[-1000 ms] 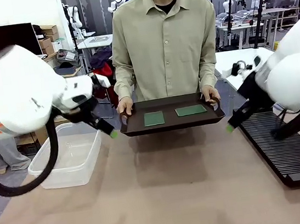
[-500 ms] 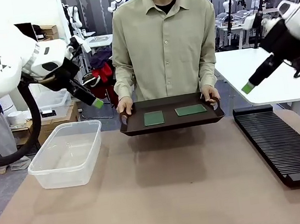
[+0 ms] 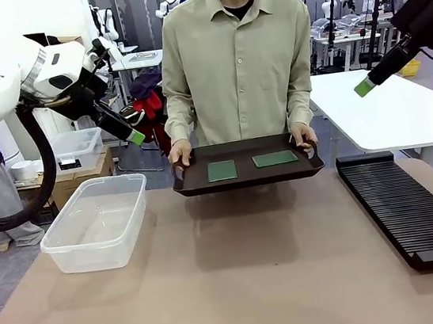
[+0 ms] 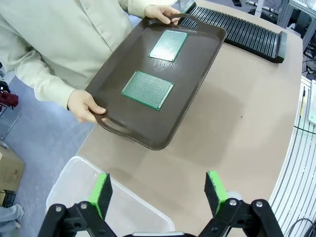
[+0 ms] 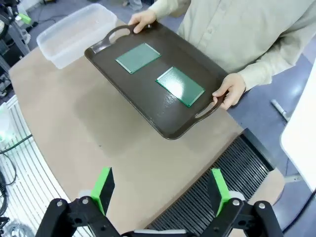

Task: Sort PCBs into racks and boxes based on the side picked up.
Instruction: Pick up the Blank PCB handed by the Human.

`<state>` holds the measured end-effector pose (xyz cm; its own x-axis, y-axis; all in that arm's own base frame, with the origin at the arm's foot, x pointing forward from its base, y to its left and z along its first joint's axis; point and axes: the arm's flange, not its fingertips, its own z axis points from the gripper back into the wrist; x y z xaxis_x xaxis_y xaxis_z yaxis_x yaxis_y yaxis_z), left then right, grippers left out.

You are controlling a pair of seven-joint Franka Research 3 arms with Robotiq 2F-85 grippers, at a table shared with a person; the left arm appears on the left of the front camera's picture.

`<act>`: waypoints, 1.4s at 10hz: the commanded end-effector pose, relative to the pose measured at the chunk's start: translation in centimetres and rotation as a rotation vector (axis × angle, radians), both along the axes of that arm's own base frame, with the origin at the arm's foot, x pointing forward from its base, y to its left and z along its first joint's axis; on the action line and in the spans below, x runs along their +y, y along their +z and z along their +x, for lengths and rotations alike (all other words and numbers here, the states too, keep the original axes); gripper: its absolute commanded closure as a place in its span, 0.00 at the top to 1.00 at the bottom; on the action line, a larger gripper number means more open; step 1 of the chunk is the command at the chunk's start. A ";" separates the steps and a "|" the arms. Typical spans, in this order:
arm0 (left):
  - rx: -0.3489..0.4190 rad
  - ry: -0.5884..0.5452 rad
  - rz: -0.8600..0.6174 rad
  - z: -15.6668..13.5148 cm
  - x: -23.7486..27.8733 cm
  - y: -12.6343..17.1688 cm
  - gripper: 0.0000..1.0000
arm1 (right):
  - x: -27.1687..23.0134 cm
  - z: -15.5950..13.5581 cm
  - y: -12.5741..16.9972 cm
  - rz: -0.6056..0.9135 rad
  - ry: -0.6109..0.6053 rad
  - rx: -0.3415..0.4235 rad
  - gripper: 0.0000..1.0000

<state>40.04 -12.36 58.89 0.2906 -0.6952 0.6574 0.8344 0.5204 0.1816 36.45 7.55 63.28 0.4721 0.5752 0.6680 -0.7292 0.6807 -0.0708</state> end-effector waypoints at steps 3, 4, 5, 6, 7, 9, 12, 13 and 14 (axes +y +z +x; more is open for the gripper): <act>0.004 -0.002 0.001 0.2 0.2 -0.2 1.00 | 0.2 -0.1 -0.3 -0.005 0.023 0.043 1.00; -0.003 0.003 0.008 -0.1 -0.1 0.1 1.00 | 0.2 -0.1 -0.3 -0.008 0.011 0.024 1.00; -0.001 -0.020 -0.040 0.3 0.7 1.1 1.00 | -1.0 0.8 0.4 0.005 0.050 0.053 1.00; 0.020 -0.050 -0.066 0.4 1.3 1.9 1.00 | -1.1 0.9 1.0 0.007 0.066 0.062 1.00; 0.025 -0.071 -0.083 0.3 1.4 2.4 1.00 | -1.5 1.2 1.5 0.009 0.077 0.065 1.00; 0.021 -0.109 -0.107 0.2 1.8 3.4 1.00 | -1.8 1.4 1.9 0.004 0.081 0.073 1.00; 0.006 -0.122 -0.109 -0.1 1.6 4.2 1.00 | -2.1 1.6 2.3 0.010 0.072 0.071 1.00; -0.001 -0.128 -0.104 -0.1 1.5 4.3 1.00 | -2.2 1.7 2.3 0.012 0.068 0.066 1.00; 0.001 -0.131 -0.100 -0.2 1.3 4.3 1.00 | -2.2 1.7 2.2 0.010 0.065 0.065 1.00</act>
